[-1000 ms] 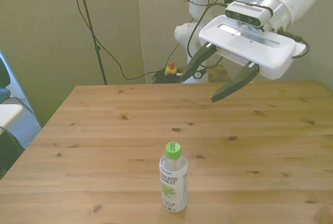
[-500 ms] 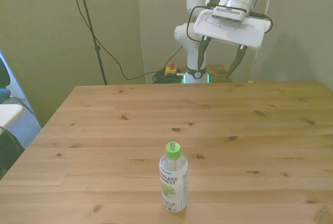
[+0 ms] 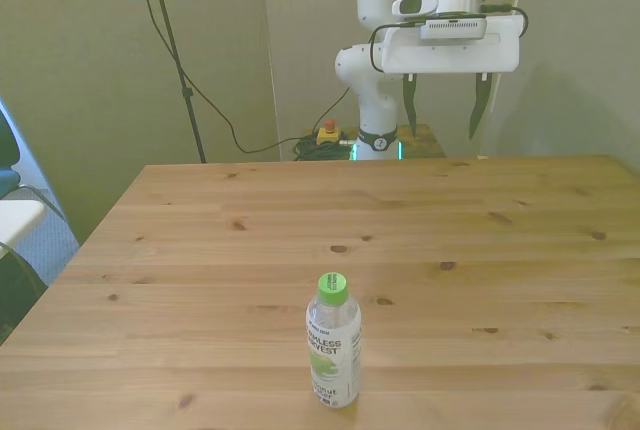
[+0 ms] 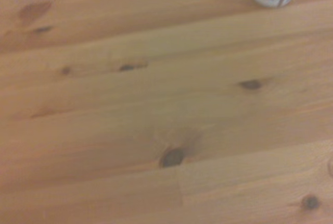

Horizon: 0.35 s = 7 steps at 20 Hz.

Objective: Stand the water bottle

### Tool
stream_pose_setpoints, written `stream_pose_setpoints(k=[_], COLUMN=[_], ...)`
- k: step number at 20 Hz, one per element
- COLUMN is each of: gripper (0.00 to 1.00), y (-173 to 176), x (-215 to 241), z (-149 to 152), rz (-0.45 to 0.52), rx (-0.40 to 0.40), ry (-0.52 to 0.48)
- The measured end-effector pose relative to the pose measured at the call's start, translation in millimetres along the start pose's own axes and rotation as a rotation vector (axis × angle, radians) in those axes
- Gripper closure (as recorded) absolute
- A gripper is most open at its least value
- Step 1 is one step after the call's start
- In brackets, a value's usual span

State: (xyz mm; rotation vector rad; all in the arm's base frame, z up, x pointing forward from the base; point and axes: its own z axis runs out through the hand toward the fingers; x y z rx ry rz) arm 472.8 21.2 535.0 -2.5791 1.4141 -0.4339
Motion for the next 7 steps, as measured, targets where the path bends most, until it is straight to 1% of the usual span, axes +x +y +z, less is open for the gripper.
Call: stream_pose_setpoints(k=[2,3,5,7], gripper=[0.00,0.00,0.00,0.00], y=[11,16,25,35], x=[3,1,-4,-15], z=[1,1,-1,-2], rz=[-0.017,-0.020,-0.018,-0.026], rx=[-0.019,-0.036,-0.074,-0.100], ry=[-0.097,-0.129,-0.166,-0.175])
